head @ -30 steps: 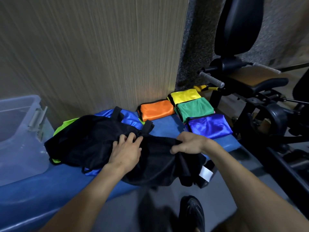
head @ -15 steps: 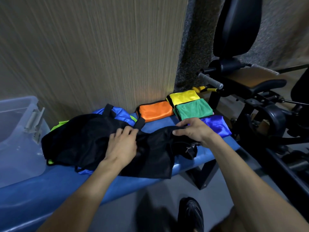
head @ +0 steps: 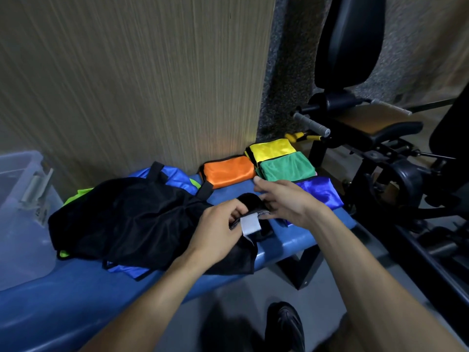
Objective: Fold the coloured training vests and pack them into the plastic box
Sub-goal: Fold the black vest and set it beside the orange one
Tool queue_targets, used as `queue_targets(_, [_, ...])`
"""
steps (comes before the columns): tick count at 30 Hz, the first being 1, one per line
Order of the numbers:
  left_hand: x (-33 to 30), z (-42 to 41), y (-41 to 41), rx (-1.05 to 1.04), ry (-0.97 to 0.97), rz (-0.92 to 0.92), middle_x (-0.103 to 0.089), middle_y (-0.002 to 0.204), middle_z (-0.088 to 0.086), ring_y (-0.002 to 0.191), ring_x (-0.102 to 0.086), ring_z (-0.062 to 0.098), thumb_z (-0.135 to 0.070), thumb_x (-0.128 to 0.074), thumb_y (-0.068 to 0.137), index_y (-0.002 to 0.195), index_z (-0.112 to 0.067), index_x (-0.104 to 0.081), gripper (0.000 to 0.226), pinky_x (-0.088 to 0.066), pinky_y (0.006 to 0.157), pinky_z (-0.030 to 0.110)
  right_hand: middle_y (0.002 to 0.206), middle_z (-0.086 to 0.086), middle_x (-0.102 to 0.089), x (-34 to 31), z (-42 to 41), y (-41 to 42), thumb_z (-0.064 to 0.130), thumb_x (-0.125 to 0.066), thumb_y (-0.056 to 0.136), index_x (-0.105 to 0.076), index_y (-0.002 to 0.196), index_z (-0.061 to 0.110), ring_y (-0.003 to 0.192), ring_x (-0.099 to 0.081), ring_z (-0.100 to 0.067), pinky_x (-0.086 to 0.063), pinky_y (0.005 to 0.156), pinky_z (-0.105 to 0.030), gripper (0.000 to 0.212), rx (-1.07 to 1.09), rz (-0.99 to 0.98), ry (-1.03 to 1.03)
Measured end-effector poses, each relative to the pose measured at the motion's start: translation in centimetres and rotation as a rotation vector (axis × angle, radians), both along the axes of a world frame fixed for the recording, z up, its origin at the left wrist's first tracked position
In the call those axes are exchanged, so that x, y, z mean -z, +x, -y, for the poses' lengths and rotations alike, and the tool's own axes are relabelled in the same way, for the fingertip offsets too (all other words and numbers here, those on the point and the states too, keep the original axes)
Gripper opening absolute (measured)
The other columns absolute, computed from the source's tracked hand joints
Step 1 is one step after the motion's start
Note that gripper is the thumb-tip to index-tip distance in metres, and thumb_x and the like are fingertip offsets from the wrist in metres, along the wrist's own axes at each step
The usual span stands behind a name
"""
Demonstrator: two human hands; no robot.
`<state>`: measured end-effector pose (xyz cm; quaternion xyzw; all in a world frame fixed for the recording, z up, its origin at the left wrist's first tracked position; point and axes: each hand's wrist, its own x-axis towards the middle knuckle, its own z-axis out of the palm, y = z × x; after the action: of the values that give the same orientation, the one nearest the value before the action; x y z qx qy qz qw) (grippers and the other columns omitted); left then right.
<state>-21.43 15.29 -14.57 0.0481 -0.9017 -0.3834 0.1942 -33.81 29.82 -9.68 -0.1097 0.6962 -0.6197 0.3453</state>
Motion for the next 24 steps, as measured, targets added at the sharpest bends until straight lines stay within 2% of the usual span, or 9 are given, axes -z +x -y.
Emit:
queue_targets(2, [-0.4, 0.0, -0.1, -0.013, 0.235, 0.022, -0.067, 0.074, -0.012, 0.069, -0.064, 0.005, -0.027, -0.072, 0.094, 0.087, -0.023, -0.069, 0.009, -0.055, 0.066, 0.025, 0.119, -0.024, -0.067, 0.0, -0.5, 0.0, 0.041, -0.068, 0.094, -0.057, 0.131, 0.002, 0.095, -0.070, -0.028, -0.061, 0.072, -0.035, 0.055, -0.010, 0.043, -0.111])
queue_targets(6, [-1.1, -0.5, -0.3, -0.023, 0.677, 0.069, -0.074, 0.084, 0.004, 0.077, -0.068, 0.012, -0.029, -0.063, 0.099, 0.095, -0.014, -0.075, 0.019, -0.058, 0.064, 0.029, 0.095, -0.005, -0.066, 0.4, -1.2, 0.4, 0.039, -0.075, 0.081, -0.063, 0.132, 0.018, 0.090, -0.065, -0.019, -0.055, 0.082, -0.034, 0.057, -0.145, -0.065, -0.121])
queue_targets(9, [-1.5, -0.8, -0.3, -0.029, 0.839, 0.124, -0.073, 0.088, 0.010, 0.080, -0.068, 0.017, -0.028, -0.058, 0.102, 0.098, -0.006, -0.073, 0.027, -0.058, 0.063, 0.027, 0.108, -0.004, -0.071, 0.5, -1.6, 0.9, 0.016, -0.075, 0.087, -0.064, 0.133, 0.021, 0.097, -0.070, -0.015, -0.055, 0.075, -0.025, 0.047, -0.222, -0.140, -0.147])
queue_targets(12, [-1.9, -1.2, -0.3, 0.008, 0.937, 0.150, -0.072, 0.086, 0.009, 0.078, -0.067, 0.017, -0.026, -0.055, 0.104, 0.095, -0.008, -0.071, 0.025, -0.057, 0.063, 0.027, 0.113, -0.007, -0.072, 0.9, -1.5, 0.7, -0.002, -0.073, 0.088, -0.067, 0.129, 0.016, 0.099, -0.070, -0.012, -0.055, 0.080, -0.022, 0.045, -0.176, -0.244, -0.181])
queue_targets(14, [-1.9, -1.4, -0.4, 0.008, 0.942, 0.099, -0.072, 0.081, 0.005, 0.072, -0.066, 0.015, -0.018, -0.057, 0.103, 0.097, -0.010, -0.069, 0.016, -0.055, 0.060, 0.027, 0.114, -0.010, -0.073, 1.0, -1.4, 0.7, -0.002, -0.075, 0.086, -0.071, 0.124, 0.017, 0.100, -0.070, -0.012, -0.056, 0.084, -0.025, 0.042, -0.130, -0.323, -0.159])
queue_targets(16, [-1.6, -1.4, -0.6, -0.047, 0.891, 0.038, -0.073, 0.079, 0.006, 0.069, -0.066, 0.015, -0.017, -0.065, 0.099, 0.103, -0.013, -0.063, 0.006, -0.053, 0.062, 0.030, 0.113, -0.011, -0.074, 1.4, -1.3, 0.7, 0.003, -0.078, 0.085, -0.074, 0.119, 0.020, 0.108, -0.068, -0.024, -0.055, 0.097, -0.036, 0.038, -0.104, -0.367, -0.153])
queue_targets(18, [-0.9, -1.3, -0.9, -0.155, 0.784, -0.029, -0.072, 0.087, 0.009, 0.073, -0.067, 0.020, -0.024, -0.078, 0.089, 0.103, -0.020, -0.055, 0.027, -0.053, 0.068, 0.036, 0.110, -0.014, -0.074, 1.6, -1.0, 0.7, 0.006, -0.080, 0.083, -0.076, 0.114, 0.020, 0.110, -0.067, -0.033, -0.052, 0.104, -0.043, 0.034, -0.076, -0.392, -0.164])
queue_targets(22, [-0.6, -1.0, -0.9, -0.291, 0.335, -0.158, -0.058, 0.098, -0.008, 0.083, -0.059, 0.013, -0.022, -0.081, 0.082, 0.087, -0.033, -0.062, 0.023, -0.046, 0.075, 0.018, 0.091, -0.009, -0.067, 1.7, -0.3, 1.0, 0.007, -0.083, 0.080, -0.076, 0.110, 0.015, 0.090, -0.067, -0.019, -0.054, 0.095, -0.036, 0.031, -0.035, -0.408, -0.172])
queue_targets(24, [-0.8, -1.0, -0.9, -0.242, 0.286, -0.185, -0.056, 0.101, -0.013, 0.088, -0.060, 0.010, -0.024, -0.073, 0.088, 0.088, -0.035, -0.070, 0.011, -0.046, 0.080, 0.019, 0.088, -0.008, -0.067, 1.6, 0.0, 1.2, 0.005, -0.083, 0.080, -0.075, 0.110, 0.009, 0.087, -0.067, -0.018, -0.054, 0.092, -0.035, 0.032, -0.031, -0.392, -0.192])
